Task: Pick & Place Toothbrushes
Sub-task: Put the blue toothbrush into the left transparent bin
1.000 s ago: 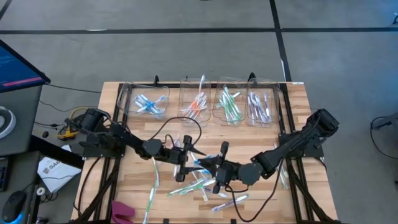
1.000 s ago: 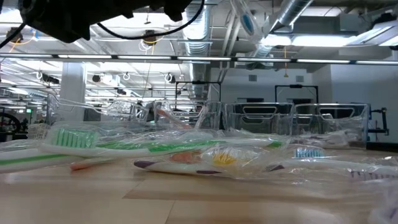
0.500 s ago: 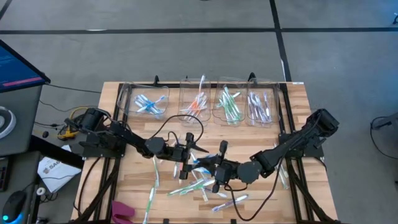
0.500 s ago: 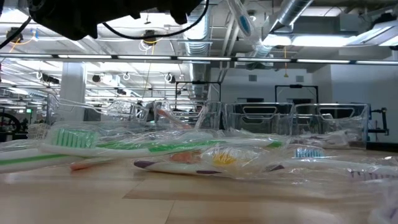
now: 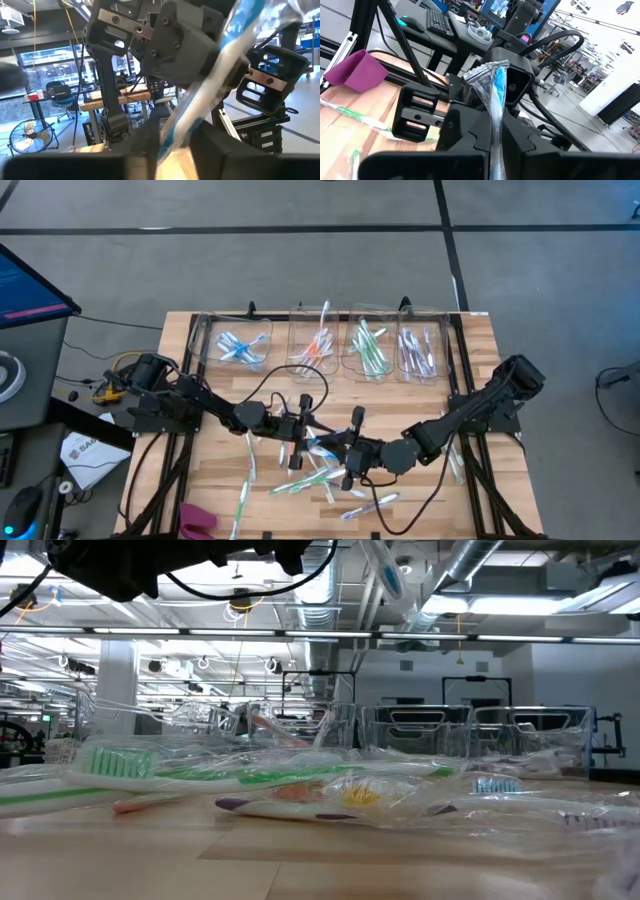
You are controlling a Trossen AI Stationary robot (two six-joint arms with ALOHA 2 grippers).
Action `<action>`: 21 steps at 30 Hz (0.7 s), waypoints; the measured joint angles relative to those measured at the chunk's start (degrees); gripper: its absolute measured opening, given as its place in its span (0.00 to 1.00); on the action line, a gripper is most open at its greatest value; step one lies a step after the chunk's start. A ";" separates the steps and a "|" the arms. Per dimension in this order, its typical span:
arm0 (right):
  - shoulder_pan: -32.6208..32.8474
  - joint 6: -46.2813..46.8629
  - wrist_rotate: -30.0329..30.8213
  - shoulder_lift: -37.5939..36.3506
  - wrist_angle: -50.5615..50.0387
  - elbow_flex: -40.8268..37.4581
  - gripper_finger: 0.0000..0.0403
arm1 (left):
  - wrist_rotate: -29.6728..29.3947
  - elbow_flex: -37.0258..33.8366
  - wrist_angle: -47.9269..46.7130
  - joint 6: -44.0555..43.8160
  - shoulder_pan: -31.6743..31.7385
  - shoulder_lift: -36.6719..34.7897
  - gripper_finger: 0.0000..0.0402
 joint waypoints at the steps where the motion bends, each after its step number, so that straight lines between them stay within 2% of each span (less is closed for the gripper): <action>1: 0.00 0.00 0.00 0.00 -0.27 0.00 0.03 | 0.00 0.00 -0.01 0.00 -0.05 0.00 0.17; 3: -0.01 0.46 0.15 -0.03 -0.23 0.00 0.05 | 0.00 0.00 -0.26 0.82 -0.09 0.00 0.08; 5: 0.01 0.68 0.25 -0.14 -0.38 0.03 0.11 | -0.01 -0.02 -0.30 0.79 -0.10 0.00 0.04; 13: 0.15 2.93 0.87 -0.09 -1.08 0.04 0.36 | -0.79 -0.02 -0.24 -0.15 -0.16 0.00 0.03; 21: 3.39 -1.37 10.43 -0.09 -1.47 0.04 0.56 | -1.79 -0.02 -1.24 -0.13 -0.16 -0.04 0.03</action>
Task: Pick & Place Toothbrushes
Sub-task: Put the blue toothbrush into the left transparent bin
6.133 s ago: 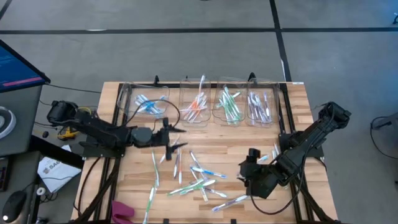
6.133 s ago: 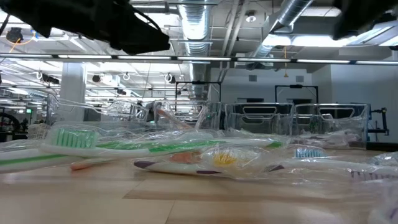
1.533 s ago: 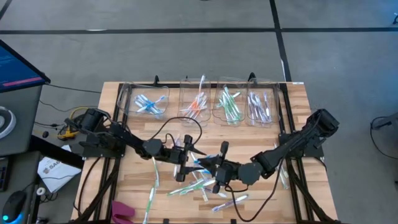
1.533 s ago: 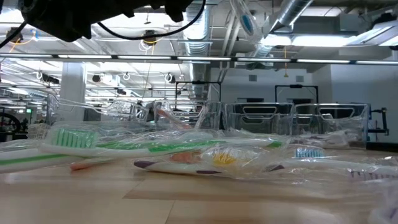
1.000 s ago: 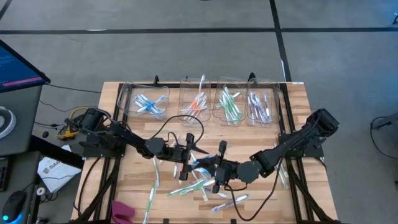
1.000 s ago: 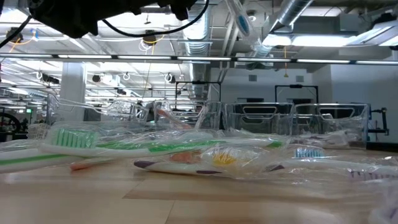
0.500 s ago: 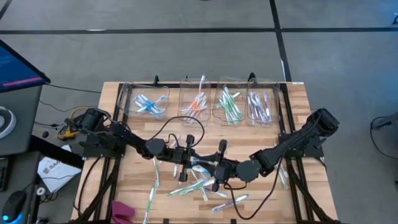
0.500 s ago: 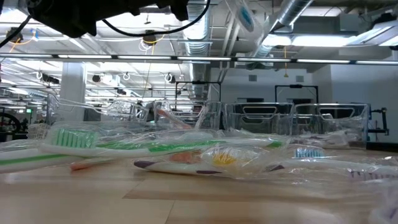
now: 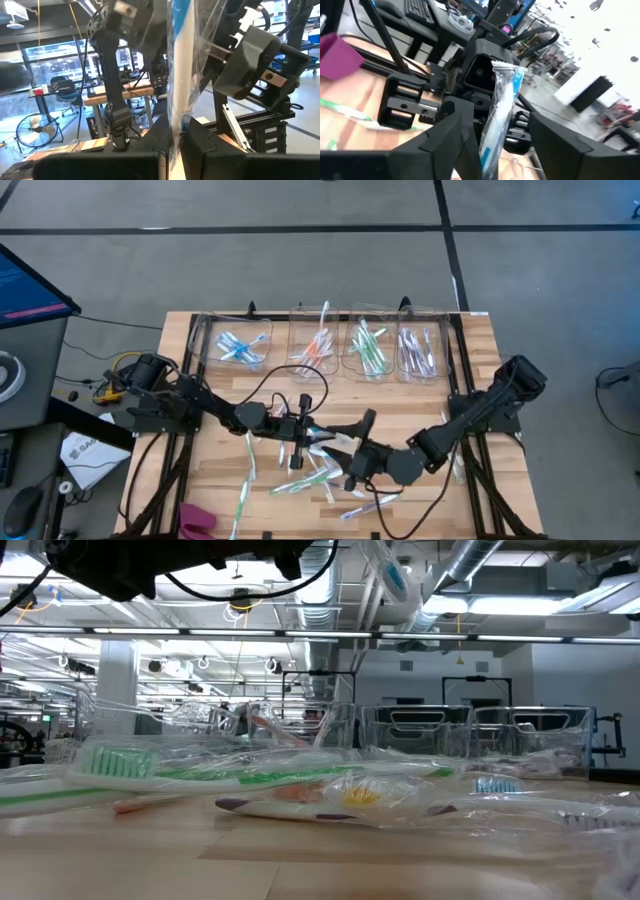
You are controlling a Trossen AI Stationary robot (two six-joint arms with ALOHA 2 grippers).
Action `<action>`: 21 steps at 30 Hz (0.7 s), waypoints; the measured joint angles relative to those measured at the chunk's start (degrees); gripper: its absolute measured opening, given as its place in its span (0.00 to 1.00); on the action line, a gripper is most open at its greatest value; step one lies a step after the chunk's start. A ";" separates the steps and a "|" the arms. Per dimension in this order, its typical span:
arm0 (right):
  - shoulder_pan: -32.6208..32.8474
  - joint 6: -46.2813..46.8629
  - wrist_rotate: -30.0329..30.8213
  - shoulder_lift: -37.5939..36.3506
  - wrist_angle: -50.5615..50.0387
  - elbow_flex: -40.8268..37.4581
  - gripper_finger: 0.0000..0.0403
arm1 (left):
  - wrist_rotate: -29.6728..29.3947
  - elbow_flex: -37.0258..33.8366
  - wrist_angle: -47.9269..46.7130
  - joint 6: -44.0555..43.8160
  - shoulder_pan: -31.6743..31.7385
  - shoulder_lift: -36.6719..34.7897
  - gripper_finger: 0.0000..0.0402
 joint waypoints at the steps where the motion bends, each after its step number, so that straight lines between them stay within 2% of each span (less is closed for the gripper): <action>1: 0.69 -0.93 1.12 0.00 0.00 0.00 0.58 | -0.25 0.00 -0.32 0.02 0.00 -0.07 0.03; 5: 3.81 -4.08 8.09 0.00 0.00 0.00 0.63 | -1.70 -0.07 -1.62 0.45 -0.06 -0.67 0.03; 8: 6.44 -5.12 15.55 -0.02 0.02 0.00 0.63 | -4.68 -0.17 -7.36 1.95 -0.41 -3.46 0.03; 14: 12.38 -5.08 24.53 -0.07 -1.75 -0.07 0.63 | -15.14 -0.17 -30.17 1.90 -0.87 -15.02 0.03; 18: 16.13 -0.99 27.08 -0.07 -3.67 -0.07 0.63 | -20.81 -0.16 -43.03 3.04 -0.87 -23.11 0.03; 21: 18.58 3.21 27.40 -0.07 -7.05 -0.07 0.63 | -28.92 -0.15 -56.11 4.43 -0.88 -29.79 0.03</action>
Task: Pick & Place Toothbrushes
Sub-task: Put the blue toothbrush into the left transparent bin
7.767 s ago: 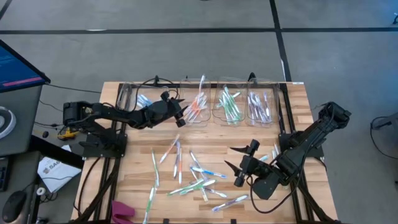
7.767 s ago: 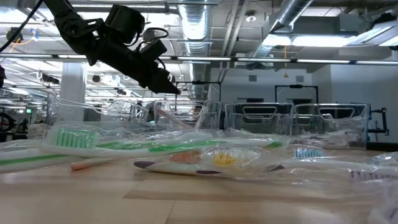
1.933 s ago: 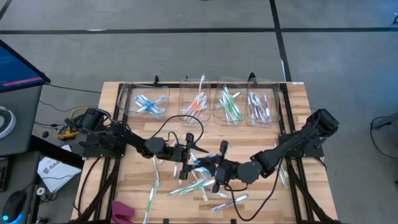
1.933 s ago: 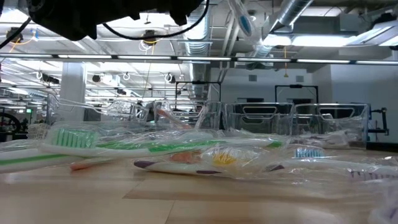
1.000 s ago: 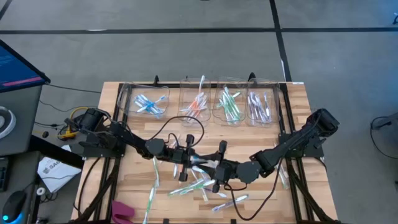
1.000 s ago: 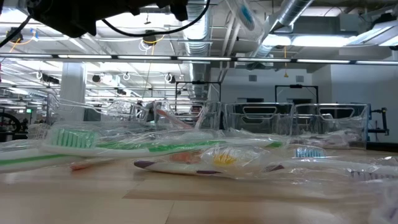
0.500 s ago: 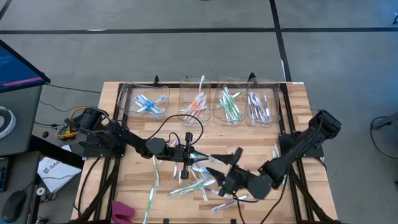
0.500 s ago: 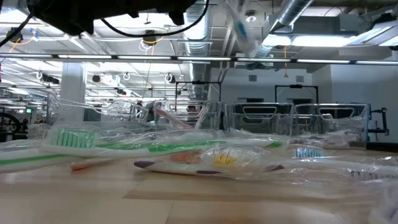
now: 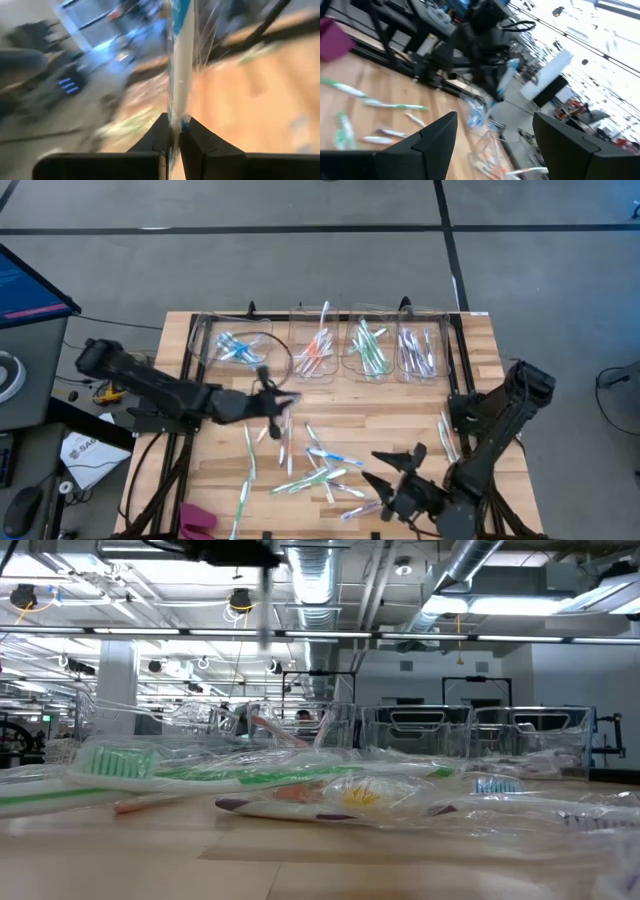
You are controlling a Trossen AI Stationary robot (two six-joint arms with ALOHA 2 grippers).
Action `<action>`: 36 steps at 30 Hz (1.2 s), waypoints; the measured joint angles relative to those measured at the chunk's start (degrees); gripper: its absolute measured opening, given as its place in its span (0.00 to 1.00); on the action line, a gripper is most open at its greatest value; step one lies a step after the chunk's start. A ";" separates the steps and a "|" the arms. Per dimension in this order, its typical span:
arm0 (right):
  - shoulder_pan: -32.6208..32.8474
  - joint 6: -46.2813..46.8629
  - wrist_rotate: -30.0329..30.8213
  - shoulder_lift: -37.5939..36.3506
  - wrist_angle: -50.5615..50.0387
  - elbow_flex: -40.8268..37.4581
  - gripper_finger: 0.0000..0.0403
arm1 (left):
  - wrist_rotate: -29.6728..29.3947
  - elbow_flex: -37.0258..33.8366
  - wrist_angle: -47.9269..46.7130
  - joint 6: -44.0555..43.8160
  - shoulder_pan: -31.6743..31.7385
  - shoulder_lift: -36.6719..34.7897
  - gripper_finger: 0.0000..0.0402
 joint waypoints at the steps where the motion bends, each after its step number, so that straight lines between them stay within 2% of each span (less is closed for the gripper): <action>1: 0.62 1.47 0.00 -0.01 -1.33 0.00 0.63 | -3.24 0.00 -3.76 0.52 -0.04 -2.25 0.03; 3: 1.55 4.43 -0.02 0.00 -4.06 0.00 0.63 | -9.81 0.00 -10.17 1.80 -0.03 -6.17 0.03; 6: 1.74 7.84 -0.03 0.00 -8.38 0.00 0.63 | -17.77 0.00 -14.79 6.70 0.22 -11.03 0.03; 11: 0.02 12.67 -0.36 0.00 -13.77 0.00 0.63 | -29.45 0.00 -15.65 18.69 2.74 -14.94 0.03; 14: -1.18 16.57 -2.20 0.00 -17.83 0.00 0.63 | -33.70 -0.27 -15.91 24.46 6.47 -15.72 0.04; 19: -2.86 23.79 -6.40 0.00 -24.65 0.00 0.63 | -34.10 -1.74 -17.71 25.77 13.97 -15.79 0.03; 25: -3.64 30.42 -6.94 -0.01 -30.83 0.00 0.63 | -29.03 -4.59 -22.61 23.83 21.81 -15.77 0.04; 31: -4.19 31.56 -9.48 -0.02 -31.92 0.00 0.63 | -23.08 -9.41 -22.74 23.59 26.91 -15.76 0.04; 36: -4.88 31.68 -10.96 -0.02 -31.92 0.00 0.63 | -21.56 -13.15 -22.92 20.47 31.25 -15.76 0.05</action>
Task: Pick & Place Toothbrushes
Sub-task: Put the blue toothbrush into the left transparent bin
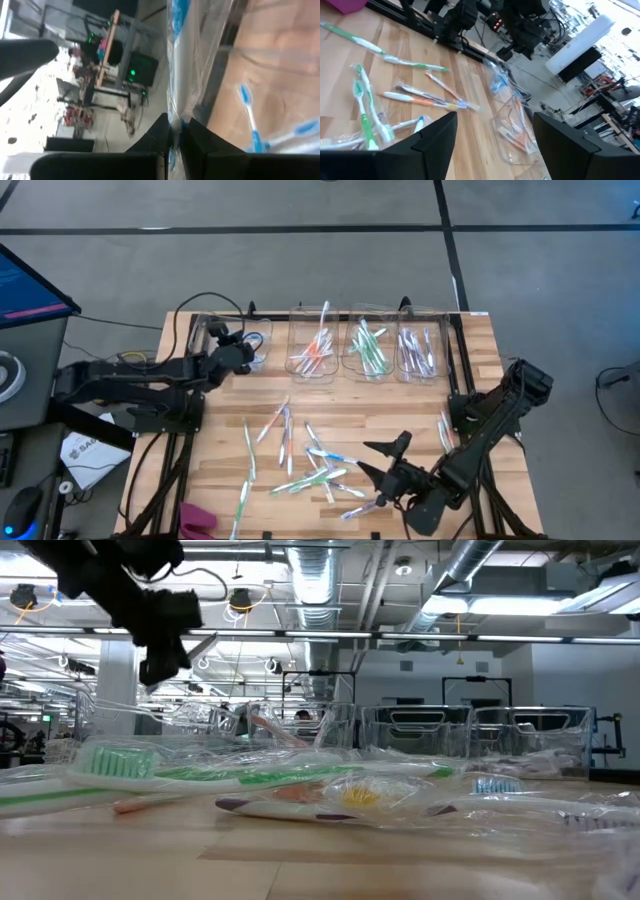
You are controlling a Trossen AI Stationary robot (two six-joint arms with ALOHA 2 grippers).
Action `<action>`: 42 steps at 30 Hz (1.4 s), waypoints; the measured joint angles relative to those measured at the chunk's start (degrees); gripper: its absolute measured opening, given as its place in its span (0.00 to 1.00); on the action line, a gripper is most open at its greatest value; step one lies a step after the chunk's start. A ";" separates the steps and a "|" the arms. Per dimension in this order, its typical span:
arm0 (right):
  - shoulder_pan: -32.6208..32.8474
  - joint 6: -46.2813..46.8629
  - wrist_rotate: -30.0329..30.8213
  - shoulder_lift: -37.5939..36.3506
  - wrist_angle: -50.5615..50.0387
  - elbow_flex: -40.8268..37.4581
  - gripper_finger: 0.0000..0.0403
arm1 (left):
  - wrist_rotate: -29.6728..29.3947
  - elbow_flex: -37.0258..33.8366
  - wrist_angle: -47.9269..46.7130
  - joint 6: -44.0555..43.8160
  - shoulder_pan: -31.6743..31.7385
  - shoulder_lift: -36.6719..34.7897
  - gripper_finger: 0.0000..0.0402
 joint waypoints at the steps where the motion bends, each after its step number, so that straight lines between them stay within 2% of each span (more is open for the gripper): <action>1: -0.26 0.00 -0.31 0.00 0.00 0.00 0.63 | 0.36 -0.67 -0.02 -0.58 0.70 0.00 0.05; 9: -1.91 0.02 -1.40 0.00 0.00 0.00 0.63 | 4.82 -3.25 -0.22 -1.44 2.92 0.00 0.05; 15: -2.02 0.04 -2.17 0.00 0.00 0.02 0.63 | 4.70 -4.62 -0.50 -2.06 2.92 0.00 0.05; 26: -2.04 0.02 -3.31 0.00 -0.02 0.02 0.63 | 3.07 -5.08 -0.48 -1.88 2.92 0.00 0.15; 37: -2.04 0.03 -3.33 0.00 -0.29 0.02 0.63 | 3.05 -5.04 -1.77 -1.84 2.89 0.00 0.16; 42: -2.04 0.03 -3.33 0.00 -0.44 0.02 0.63 | 5.85 -5.04 -3.06 -2.20 2.89 0.00 0.16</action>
